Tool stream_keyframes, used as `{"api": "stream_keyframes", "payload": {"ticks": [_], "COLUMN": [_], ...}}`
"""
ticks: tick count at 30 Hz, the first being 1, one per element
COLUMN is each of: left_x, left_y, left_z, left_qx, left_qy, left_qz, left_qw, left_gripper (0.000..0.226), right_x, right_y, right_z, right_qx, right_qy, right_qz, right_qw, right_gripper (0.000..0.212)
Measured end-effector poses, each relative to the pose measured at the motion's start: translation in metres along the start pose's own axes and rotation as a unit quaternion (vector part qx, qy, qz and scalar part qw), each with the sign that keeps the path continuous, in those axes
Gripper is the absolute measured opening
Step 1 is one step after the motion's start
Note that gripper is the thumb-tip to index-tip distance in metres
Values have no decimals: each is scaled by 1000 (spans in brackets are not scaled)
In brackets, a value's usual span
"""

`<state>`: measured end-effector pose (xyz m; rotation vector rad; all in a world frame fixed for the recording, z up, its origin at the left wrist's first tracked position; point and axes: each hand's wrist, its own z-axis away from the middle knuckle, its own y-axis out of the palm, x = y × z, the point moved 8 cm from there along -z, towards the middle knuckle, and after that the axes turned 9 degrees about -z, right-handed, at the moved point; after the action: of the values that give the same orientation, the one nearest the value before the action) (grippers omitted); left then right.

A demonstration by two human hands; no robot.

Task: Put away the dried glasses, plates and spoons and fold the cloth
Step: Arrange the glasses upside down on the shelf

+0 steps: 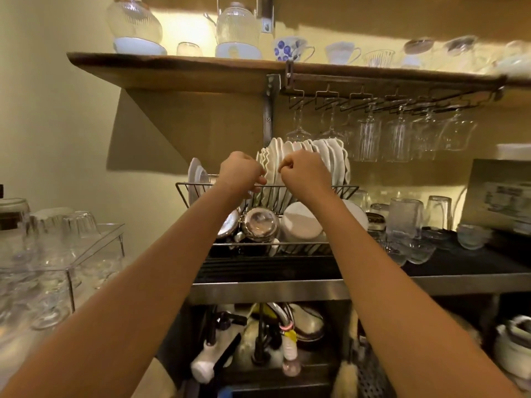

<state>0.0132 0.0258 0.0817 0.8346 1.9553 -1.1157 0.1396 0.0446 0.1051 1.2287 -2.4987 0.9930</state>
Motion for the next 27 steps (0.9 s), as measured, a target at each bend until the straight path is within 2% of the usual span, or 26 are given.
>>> {"api": "stream_keyframes", "payload": {"ticks": [8,11,16,23,27], "left_x": [-29,-47,-65,-81,-93], "left_y": [54,82,130,194,220], "left_z": [41,58,80,109,114], "left_qx": [9,4,-6,31,52], "left_qy": [-28,-27,-58,-103,-95], "left_qz": [83,76,79,82,72], "left_qw": [996,997,995,991,991], "left_gripper": [19,14,19,20,24], "right_x": [-41,-62,-100,-155,-178], "right_y": [-62,-89,-127,-168,-187], "right_z": [26,34,52,77,84], "right_qx": [-12,3,24,50,47], "right_qy": [7,4,0,32,51], "right_qz": [-83,-102,-133,-165,-160], "right_qw": [996,995,991,985,985], "right_gripper": [25,24,23,23,23]}}
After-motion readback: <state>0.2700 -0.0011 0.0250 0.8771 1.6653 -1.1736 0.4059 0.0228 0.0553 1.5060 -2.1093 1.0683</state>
